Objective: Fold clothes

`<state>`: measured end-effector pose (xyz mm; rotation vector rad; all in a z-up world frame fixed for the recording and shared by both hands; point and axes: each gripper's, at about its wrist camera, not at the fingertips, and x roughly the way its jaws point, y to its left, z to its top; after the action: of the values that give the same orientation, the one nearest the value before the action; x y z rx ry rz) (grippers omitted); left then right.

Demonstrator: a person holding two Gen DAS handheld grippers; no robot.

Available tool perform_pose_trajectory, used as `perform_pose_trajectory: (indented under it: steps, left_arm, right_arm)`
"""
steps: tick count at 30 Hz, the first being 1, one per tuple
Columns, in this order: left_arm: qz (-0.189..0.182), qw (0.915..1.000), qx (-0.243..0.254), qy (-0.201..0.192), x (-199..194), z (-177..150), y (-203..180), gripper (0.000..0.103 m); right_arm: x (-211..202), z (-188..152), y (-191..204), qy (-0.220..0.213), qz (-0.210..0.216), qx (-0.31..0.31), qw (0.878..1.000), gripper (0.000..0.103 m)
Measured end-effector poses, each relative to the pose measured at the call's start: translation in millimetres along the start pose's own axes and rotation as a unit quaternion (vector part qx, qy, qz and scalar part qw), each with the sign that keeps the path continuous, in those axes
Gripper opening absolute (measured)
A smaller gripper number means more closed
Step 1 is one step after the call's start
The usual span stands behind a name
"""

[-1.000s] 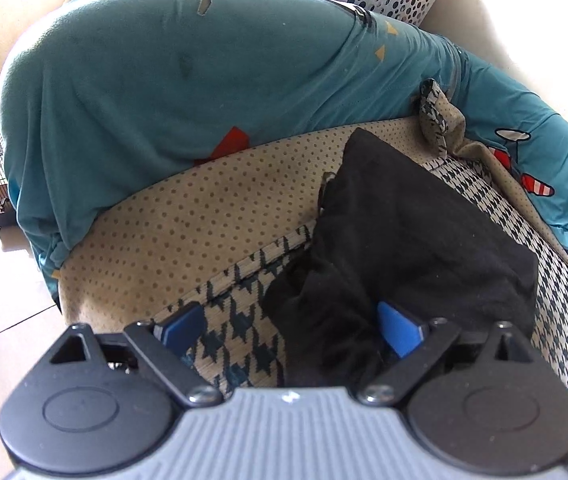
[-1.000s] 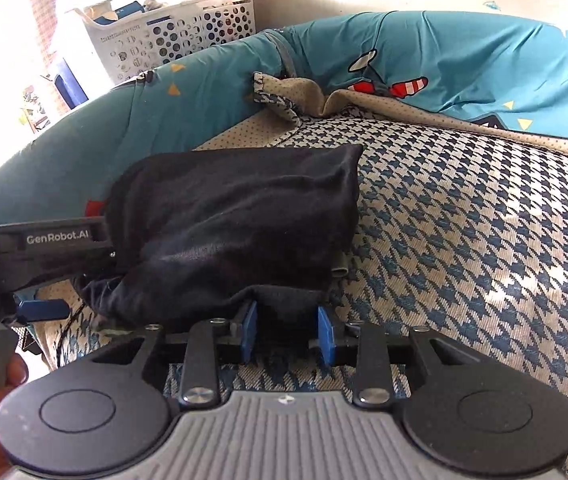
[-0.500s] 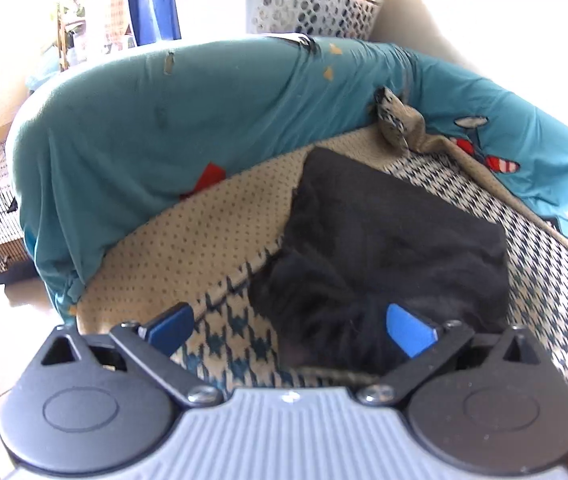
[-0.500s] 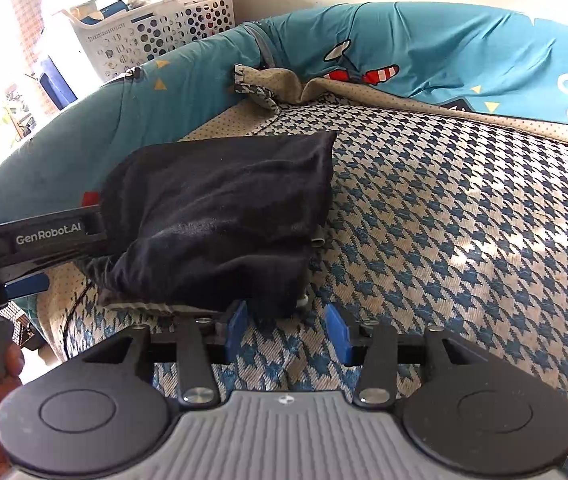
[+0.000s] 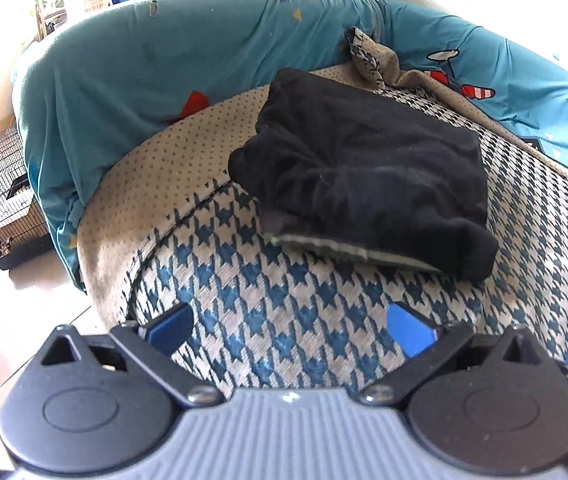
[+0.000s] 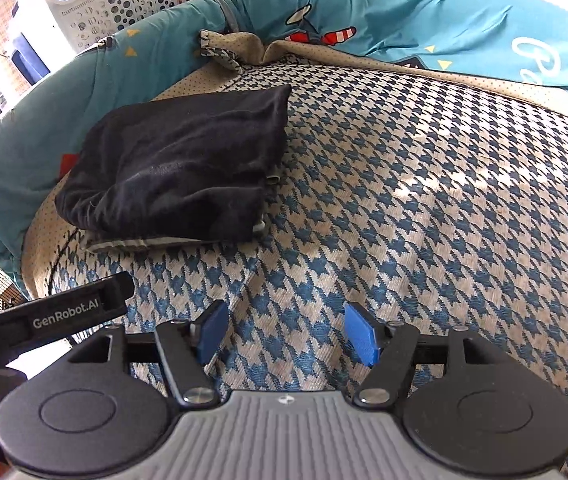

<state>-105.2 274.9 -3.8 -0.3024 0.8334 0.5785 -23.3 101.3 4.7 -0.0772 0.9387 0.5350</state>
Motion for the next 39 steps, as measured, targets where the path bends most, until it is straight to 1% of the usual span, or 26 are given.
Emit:
perform_pose_trajectory:
  steps: [5,11,16,19,25,30,33,39]
  left_arm:
    - [-0.001,1.0,0.003,0.007,-2,-9,-3,0.103]
    - [0.002,0.9998,0.01,0.017,-10,-19,-10,0.103]
    - [0.0,0.999,0.006,0.043,-18,-28,-11,0.103]
    - [0.007,0.9986,0.006,0.053,-26,-33,-13,0.103]
    - [0.029,0.9983,0.017,0.048,-45,-38,-17,0.103]
    - [0.033,0.9986,0.016,0.037,-61,-35,-20,0.103]
    - [0.037,0.9988,0.02,0.027,-68,-34,-22,0.103]
    - [0.046,0.9983,0.029,0.02,-74,-32,-26,0.103]
  right_arm:
    - [-7,-3,1,0.011,-0.007,-0.012,1.0,0.074]
    - [-12,-6,1,0.028,-0.017,-0.024,0.999,0.075]
    - [-16,-7,-5,0.043,-0.018,-0.019,0.999,0.076]
    - [-18,-10,-5,0.053,-0.018,-0.02,0.998,0.077]
    - [-27,-16,-9,0.059,-0.015,-0.034,0.998,0.077]
    - [-36,-16,-8,0.053,-0.028,-0.053,0.997,0.077]
    - [-42,-15,-9,0.048,-0.03,-0.056,0.997,0.077]
    - [-50,-14,-8,0.041,-0.028,-0.064,0.997,0.078]
